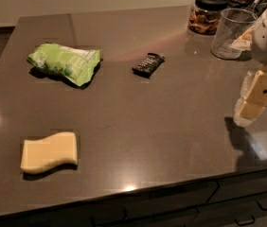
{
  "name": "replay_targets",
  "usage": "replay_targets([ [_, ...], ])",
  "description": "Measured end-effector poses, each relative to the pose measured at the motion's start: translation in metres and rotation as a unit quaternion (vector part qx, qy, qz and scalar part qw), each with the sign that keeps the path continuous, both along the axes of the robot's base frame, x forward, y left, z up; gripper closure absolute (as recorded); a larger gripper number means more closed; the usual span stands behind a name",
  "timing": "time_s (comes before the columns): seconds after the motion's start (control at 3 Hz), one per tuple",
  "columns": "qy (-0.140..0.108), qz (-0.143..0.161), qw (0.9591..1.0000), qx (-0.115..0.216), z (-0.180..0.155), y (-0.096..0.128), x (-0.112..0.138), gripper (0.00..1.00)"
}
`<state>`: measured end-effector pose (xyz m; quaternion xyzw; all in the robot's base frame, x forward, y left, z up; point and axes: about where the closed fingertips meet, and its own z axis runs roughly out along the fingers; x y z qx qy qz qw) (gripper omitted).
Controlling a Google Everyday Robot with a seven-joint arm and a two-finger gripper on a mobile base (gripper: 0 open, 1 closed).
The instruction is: Move sponge near rxbar chocolate
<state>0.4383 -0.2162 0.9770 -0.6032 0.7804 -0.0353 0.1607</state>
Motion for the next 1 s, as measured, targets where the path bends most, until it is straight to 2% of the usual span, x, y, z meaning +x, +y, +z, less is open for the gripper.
replay_targets([
  [0.33, 0.001, 0.002, 1.0000, 0.005, -0.001, 0.003, 0.000, 0.00],
  [0.67, 0.020, 0.034, 0.9961, 0.078, -0.022, 0.042, 0.006, 0.00],
  [1.0, 0.041, 0.062, 0.9878, 0.137, -0.042, 0.079, 0.009, 0.00],
])
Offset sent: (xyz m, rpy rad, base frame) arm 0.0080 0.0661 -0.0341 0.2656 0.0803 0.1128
